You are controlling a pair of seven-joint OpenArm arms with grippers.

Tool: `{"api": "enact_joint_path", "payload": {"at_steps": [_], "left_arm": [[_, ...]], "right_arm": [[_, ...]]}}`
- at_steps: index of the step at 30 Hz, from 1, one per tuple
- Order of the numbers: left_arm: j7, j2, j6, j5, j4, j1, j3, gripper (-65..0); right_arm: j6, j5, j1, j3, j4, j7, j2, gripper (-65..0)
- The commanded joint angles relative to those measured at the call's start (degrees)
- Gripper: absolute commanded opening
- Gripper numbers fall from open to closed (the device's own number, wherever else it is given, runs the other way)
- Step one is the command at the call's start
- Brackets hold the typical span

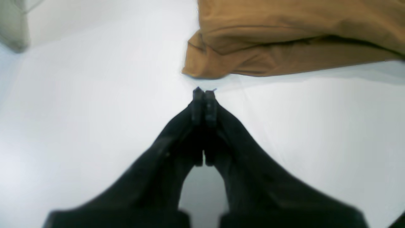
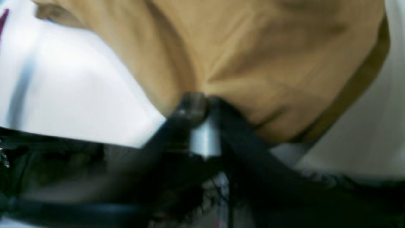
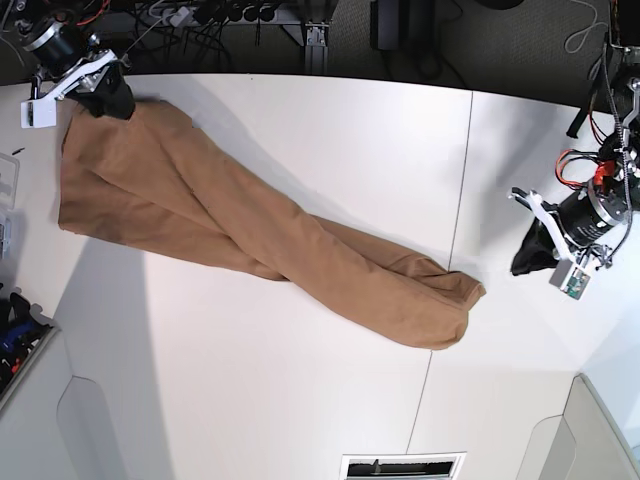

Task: Layout the t-shirt on the table in an organized manner, then fold the t-shirt properly
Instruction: 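Release with the left gripper and regrasp the strip end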

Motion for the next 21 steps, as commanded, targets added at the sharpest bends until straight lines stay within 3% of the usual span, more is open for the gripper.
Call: {"api": "enact_joint_path", "payload": {"at_steps": [1,2,5,8,12,21], "left_arm": [[-1.44,0.02,-0.52,-1.20,0.98,-0.76,-0.50,-55.5],[-1.55,1.14,-0.46,-1.75,0.98,-0.79,-0.50,-49.4],[-1.90,4.50,-0.90,-1.86,0.85,-1.49,-0.46,-37.9],[-2.23,7.28,-0.85,-0.28,-1.29,-2.93,-0.44,-36.2],[-7.06,8.74,0.87,4.55,-8.50,-6.84,0.46,-31.8],[-8.39,11.72,1.25,7.13,-27.87,-22.77,7.76,-31.7]], "right_arm": [[0.17,0.39,0.15,0.33,0.96,1.95,0.61,-26.6],[0.13,0.31,0.17,0.33,0.98,3.02,0.61,-19.1],[-0.24,0.07,1.31,0.33,1.05,4.90,0.59,-19.5],[-0.48,-1.97,4.09,0.33,1.05,4.90,0.59,-19.5],[-0.90,-3.19,6.93,0.33,1.03,4.85,0.59,-19.5],[-0.90,-4.48,6.93,0.33,1.03,5.53,0.57,-19.6]]}}
